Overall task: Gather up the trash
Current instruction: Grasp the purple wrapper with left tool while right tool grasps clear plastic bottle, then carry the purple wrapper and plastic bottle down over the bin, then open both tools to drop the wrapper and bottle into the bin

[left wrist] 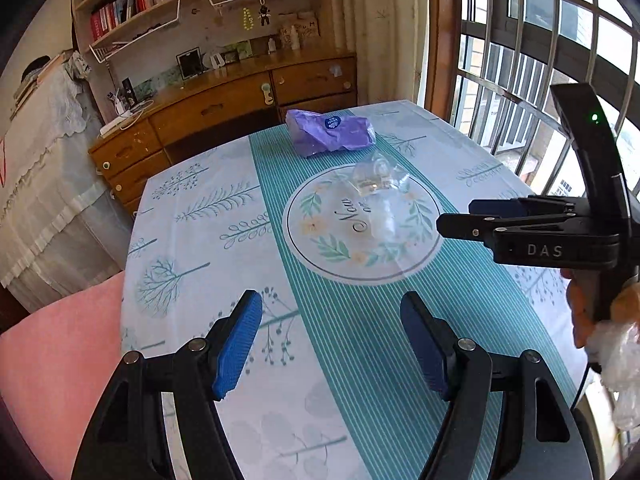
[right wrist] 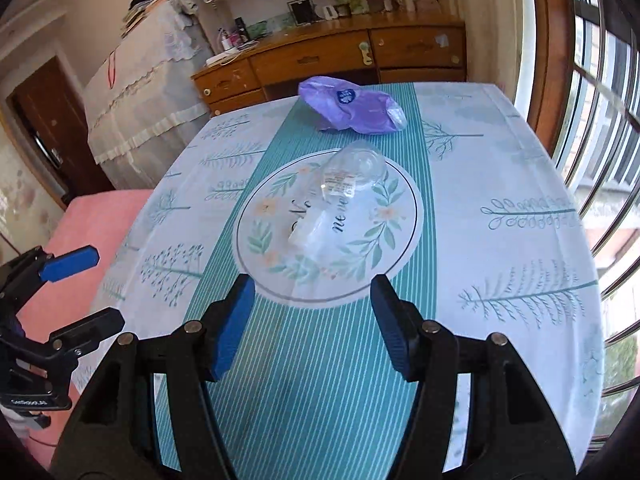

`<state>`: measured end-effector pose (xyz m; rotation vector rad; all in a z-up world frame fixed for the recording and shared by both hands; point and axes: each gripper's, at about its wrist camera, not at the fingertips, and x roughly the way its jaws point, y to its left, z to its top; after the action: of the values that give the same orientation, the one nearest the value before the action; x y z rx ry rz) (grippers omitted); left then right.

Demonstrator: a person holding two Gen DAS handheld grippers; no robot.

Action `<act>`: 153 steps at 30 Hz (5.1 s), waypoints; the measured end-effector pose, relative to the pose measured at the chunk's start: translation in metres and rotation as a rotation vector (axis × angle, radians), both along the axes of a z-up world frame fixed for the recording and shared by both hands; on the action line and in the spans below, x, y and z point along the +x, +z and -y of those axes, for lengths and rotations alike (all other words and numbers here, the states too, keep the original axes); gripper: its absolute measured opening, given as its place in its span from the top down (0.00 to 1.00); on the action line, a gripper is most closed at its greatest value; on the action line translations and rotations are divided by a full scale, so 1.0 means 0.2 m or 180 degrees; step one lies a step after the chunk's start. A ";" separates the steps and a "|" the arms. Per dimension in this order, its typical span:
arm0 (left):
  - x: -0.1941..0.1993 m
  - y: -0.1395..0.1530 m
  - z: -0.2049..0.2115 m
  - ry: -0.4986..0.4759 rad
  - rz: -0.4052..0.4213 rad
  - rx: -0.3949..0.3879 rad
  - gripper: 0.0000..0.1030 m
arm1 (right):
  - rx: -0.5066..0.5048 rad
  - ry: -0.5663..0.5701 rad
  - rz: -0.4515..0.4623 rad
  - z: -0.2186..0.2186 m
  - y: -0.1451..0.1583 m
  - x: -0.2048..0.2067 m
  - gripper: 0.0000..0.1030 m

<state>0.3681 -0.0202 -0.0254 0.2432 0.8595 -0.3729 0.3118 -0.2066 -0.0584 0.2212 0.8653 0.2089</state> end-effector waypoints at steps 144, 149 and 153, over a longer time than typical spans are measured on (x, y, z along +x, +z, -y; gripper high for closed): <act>-1.64 -2.06 0.24 -0.0600 -0.1456 0.0505 0.69 | -0.0585 0.0764 -0.1192 -0.36 -1.87 -1.57 0.60; -1.60 -2.09 0.23 -0.0482 -0.1468 0.0554 0.18 | -0.0614 0.0728 -0.1215 -0.37 -1.89 -1.56 0.60; -1.60 -2.10 0.21 -0.0430 -0.1430 0.0561 0.15 | -0.0587 0.0694 -0.1220 -0.35 -1.89 -1.55 0.60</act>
<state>0.0483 -0.0624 -0.4453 0.3904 1.3249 -0.4880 0.0016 -0.1369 -0.4368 -0.0086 1.2842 0.2935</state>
